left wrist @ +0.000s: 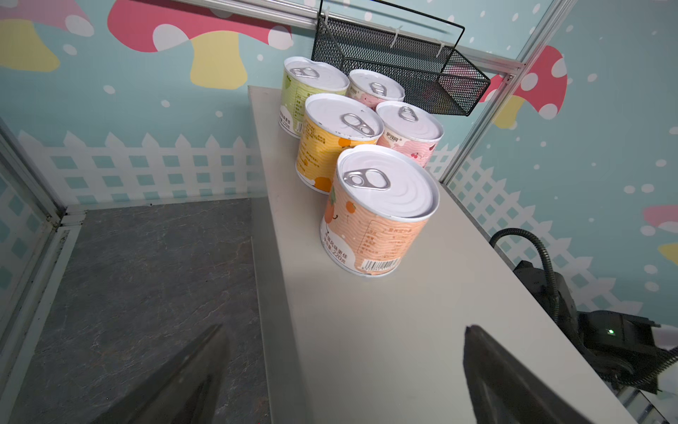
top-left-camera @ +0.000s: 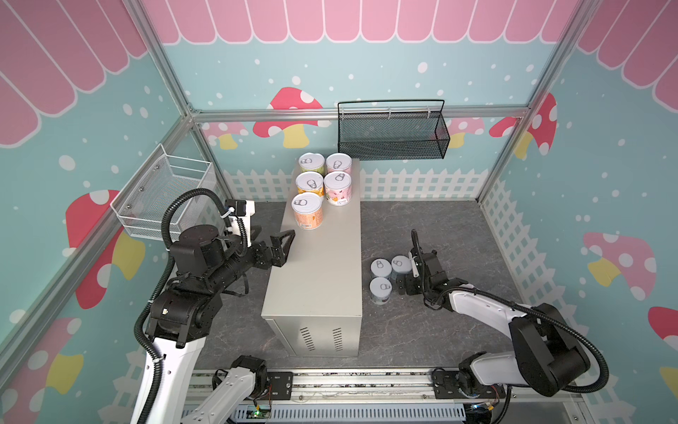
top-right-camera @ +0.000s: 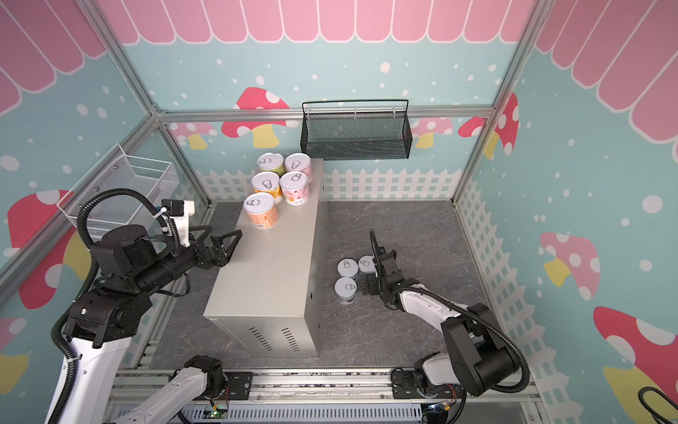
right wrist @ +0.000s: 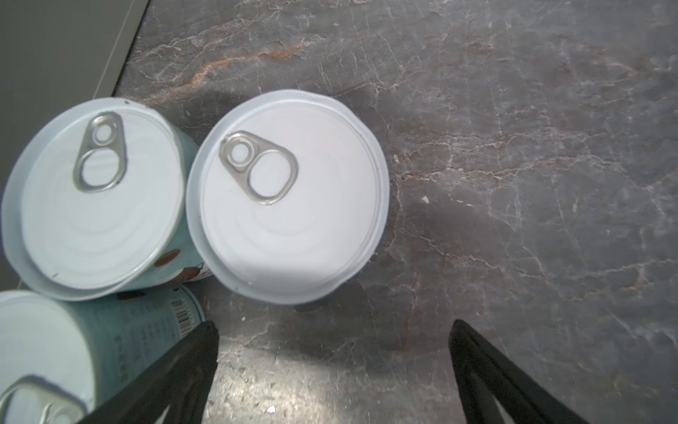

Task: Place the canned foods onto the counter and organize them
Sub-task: 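Lower the right gripper over the three floor cans while the left holds still, then position the right gripper around the nearest white-lidded floor can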

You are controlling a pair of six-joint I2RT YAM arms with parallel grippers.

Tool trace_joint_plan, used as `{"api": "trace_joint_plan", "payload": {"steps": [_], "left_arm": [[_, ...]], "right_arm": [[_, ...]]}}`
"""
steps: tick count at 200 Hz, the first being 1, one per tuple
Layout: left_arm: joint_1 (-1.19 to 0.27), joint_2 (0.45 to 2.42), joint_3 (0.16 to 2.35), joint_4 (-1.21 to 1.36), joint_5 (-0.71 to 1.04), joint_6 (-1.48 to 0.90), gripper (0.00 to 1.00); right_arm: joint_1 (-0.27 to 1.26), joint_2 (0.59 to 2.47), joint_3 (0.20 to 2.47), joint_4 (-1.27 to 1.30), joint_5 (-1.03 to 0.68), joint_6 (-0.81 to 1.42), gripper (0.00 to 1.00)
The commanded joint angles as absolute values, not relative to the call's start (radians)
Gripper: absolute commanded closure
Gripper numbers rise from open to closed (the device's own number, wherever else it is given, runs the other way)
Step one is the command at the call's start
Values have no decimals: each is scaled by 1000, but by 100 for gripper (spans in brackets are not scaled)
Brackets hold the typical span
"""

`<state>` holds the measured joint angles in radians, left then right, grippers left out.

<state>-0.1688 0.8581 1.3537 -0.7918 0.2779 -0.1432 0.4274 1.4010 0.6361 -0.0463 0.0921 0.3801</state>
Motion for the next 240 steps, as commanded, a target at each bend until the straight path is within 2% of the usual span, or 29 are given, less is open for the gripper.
{"api": "trace_joint_plan", "payload": {"steps": [1,110,193,240], "left_arm": [[-173,855,1344,-797,317,-123,0],[-186,851,1312,-772,319,-112,0],[-205,864,1333,-764,311,-113,0],[-218,874,1321,-745,356,-123,0]], "right_arm": [[417,1429,677,24,54,329,1],[396,1560,758,112,28,287,6],[395,1524,756,110,41,287,28],[395,1400,787,12,75,238,32]]}}
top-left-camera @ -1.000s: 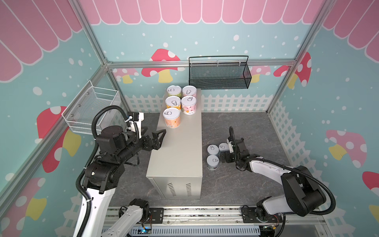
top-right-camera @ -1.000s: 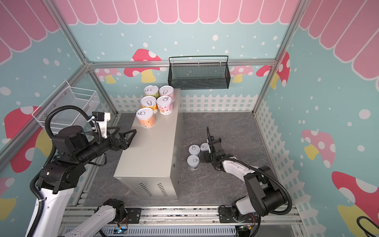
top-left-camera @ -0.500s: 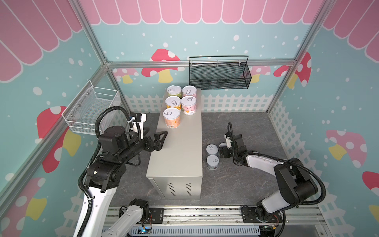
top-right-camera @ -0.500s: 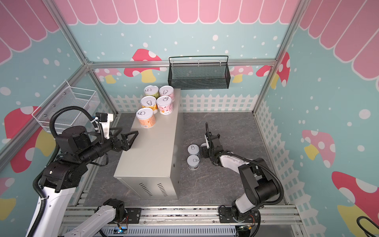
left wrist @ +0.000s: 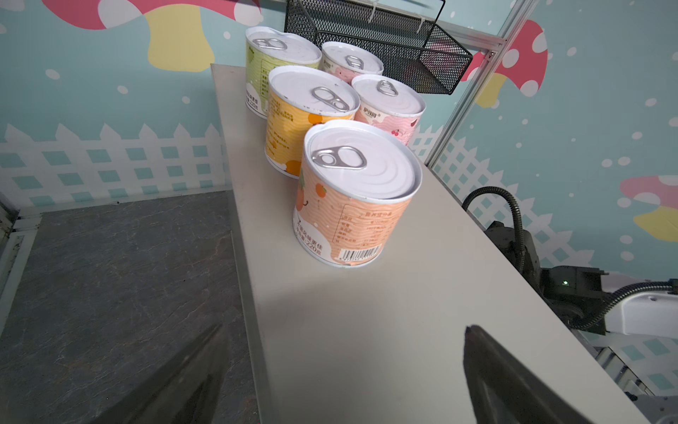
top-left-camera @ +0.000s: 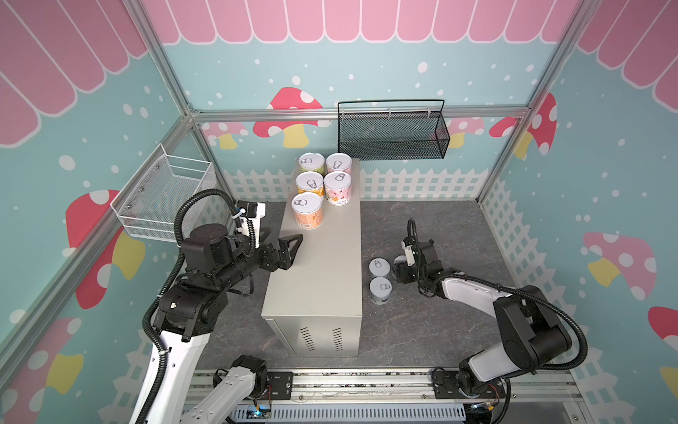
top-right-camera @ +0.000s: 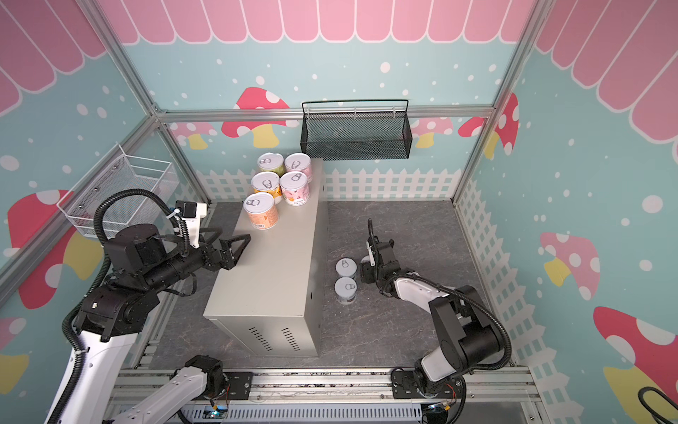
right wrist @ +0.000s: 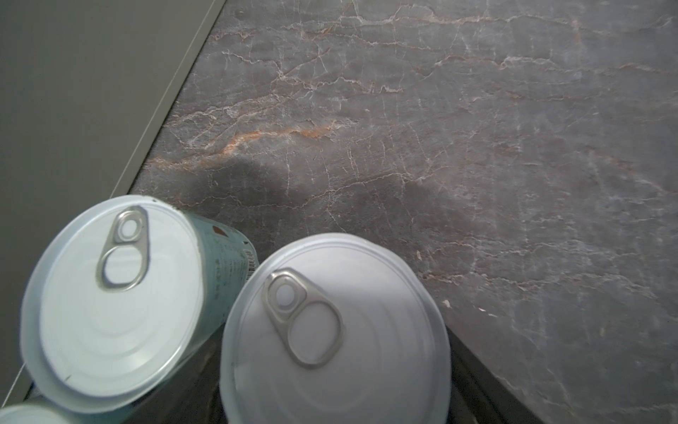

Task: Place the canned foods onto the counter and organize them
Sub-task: 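Position the right gripper around the nearest white-lidded floor can, then lift the light-blue can with the right gripper and swing it toward the counter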

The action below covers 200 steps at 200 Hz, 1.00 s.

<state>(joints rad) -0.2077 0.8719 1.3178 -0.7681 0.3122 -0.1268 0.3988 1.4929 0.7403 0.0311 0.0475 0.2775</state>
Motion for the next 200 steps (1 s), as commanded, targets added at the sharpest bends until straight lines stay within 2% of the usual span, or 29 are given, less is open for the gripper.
{"api": "trace_joint_plan", "payload": {"steps": [1,48,85,124,155,200], "left_arm": [[-218,874,1321,-745,357,-122,0],[-252,892,1356,-765,466,-115,0],[-356,933,1419,-813,484,-96,0],[-434,944,1449,-842,442,-71,0],[-443,946,1462,-868,403,-44,0],[-443,929,1450,-884,241,-23,0]], "right_arm": [[395,1397,787,9,75,236,32],[395,1259,887,-163,69,163,32],[395,1197,1006,-302,18,121,32],[396,1120,1170,-420,-173,21,32],[399,1091,1320,-519,-340,-39,33],[414,1100,1498,-581,-530,-46,34]]}}
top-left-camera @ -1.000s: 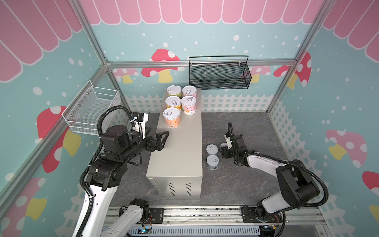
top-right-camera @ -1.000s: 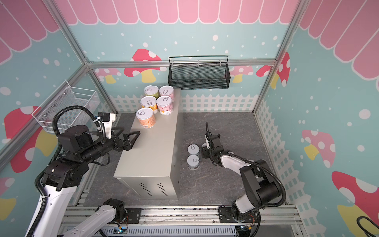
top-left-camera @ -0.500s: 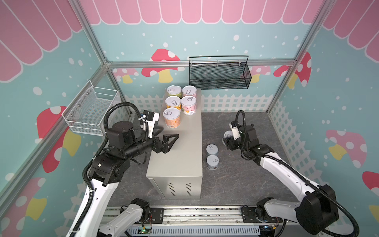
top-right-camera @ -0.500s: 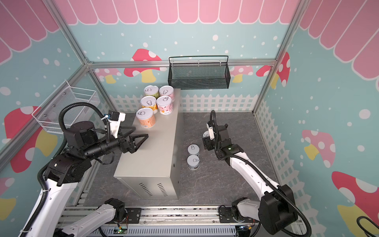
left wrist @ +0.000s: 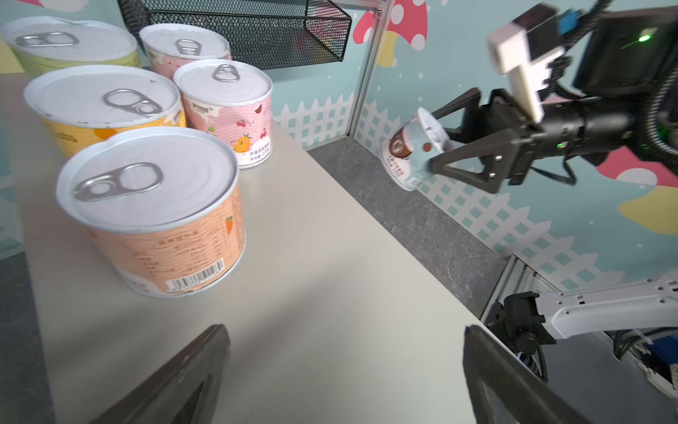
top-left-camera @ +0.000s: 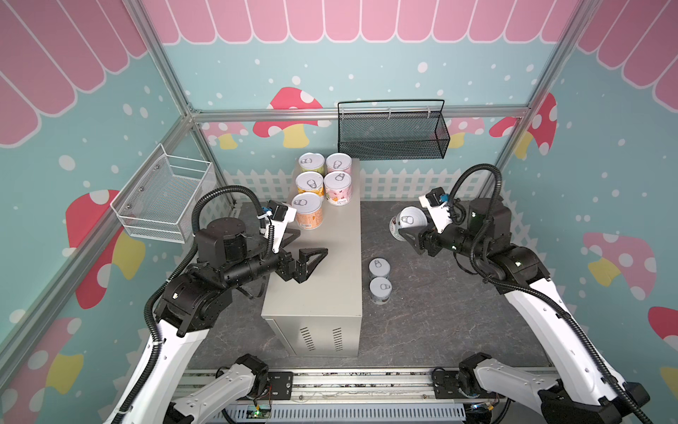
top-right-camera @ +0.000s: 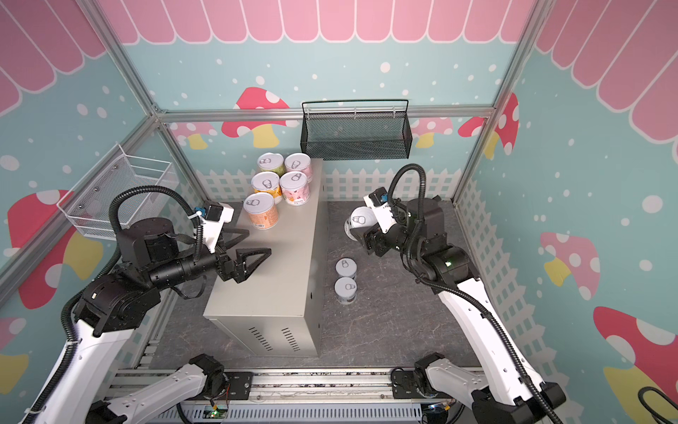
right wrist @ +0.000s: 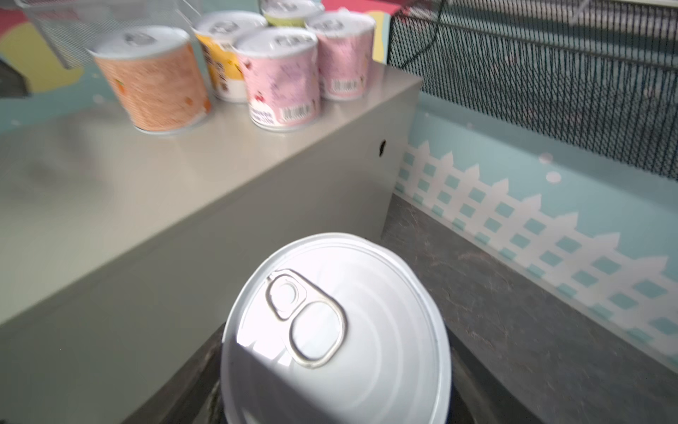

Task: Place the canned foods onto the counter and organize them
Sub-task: 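Lift the light-blue can with the right gripper and swing it toward the counter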

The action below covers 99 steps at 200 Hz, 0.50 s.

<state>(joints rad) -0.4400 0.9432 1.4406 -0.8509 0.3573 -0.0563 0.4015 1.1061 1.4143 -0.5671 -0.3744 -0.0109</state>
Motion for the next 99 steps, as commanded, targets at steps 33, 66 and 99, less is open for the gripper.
{"api": "trace_joint_plan", "payload": {"steps": [33,66,99], "left_arm": [[-443,908,1419,-878,100,-16,0],[-443,881,1368,-839,19,-11,0],[-443,864,1326,-783,-15,-18,0]], "right_arm": [[479,1147,1588,-594,-550,-28,35],[637,1235,1700,-642,-410,-37,35],[733,1362,1838,-697,-294,-15,35]]}}
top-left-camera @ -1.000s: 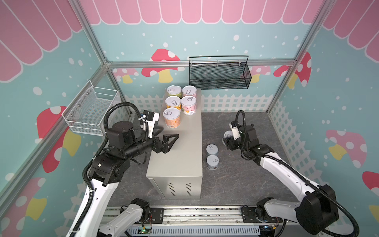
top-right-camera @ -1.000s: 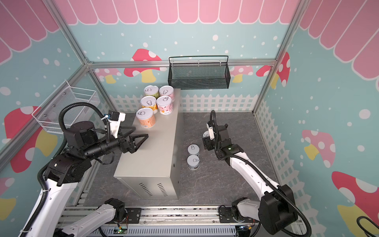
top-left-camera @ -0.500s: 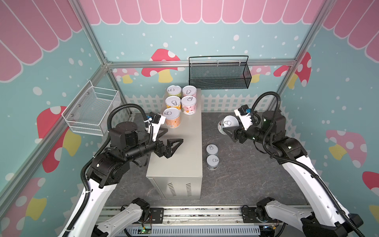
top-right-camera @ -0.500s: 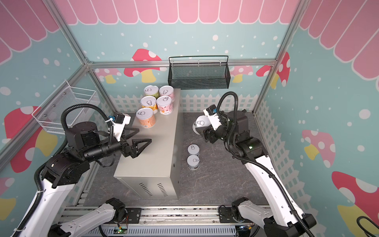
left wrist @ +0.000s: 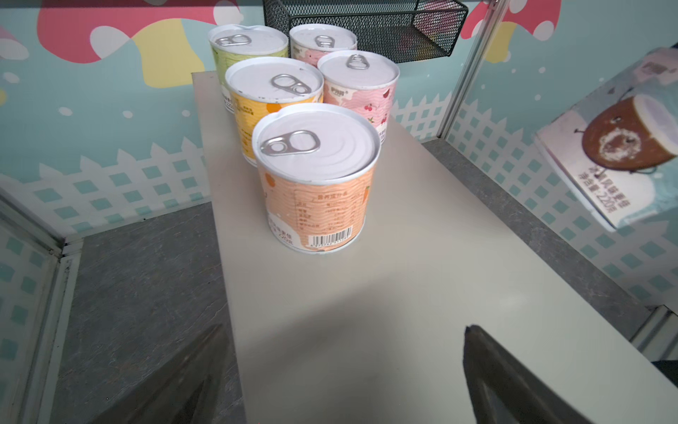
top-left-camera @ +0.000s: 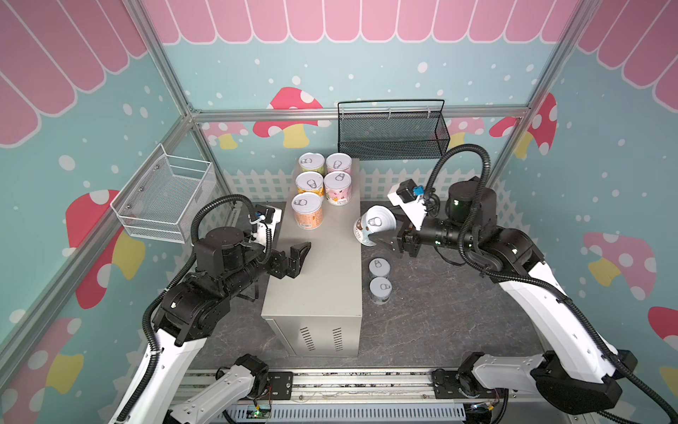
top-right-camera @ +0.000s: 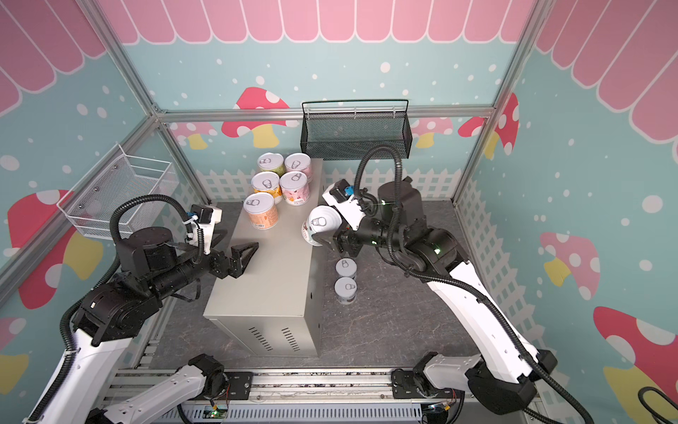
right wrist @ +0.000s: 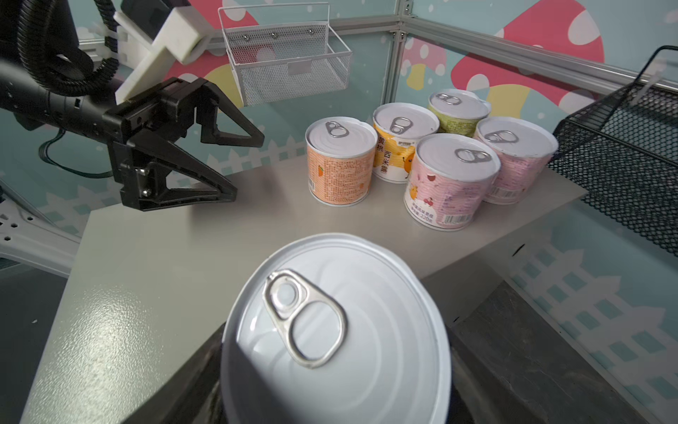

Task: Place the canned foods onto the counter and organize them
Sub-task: 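Lift the light-blue can with the right gripper and swing it toward the counter, then lower the light-blue can onto the counter beside the pink cans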

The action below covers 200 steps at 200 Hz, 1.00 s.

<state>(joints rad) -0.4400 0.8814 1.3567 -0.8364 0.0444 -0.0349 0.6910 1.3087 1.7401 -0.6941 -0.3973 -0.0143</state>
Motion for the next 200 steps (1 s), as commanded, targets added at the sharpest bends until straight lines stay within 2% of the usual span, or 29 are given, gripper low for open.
{"api": "trace_joint_plan", "payload": {"steps": [1,75,122,200], "left_arm": [[-443,864,1324,-781,-15,-18,0],[-421,821,1232,-658,-60,-28,0],[-383,803,1190,-615,-46,-32,0],[-388,789,1162,-595,-44,-32,0]], "right_arm": [[735,1367,1841,-699,-289,-14,35],[826,1580,2051,-811,-71,1,36],[849,1668,2139,-824,-25,4,34],[862,1747,2232,-836,19,1,25]]}}
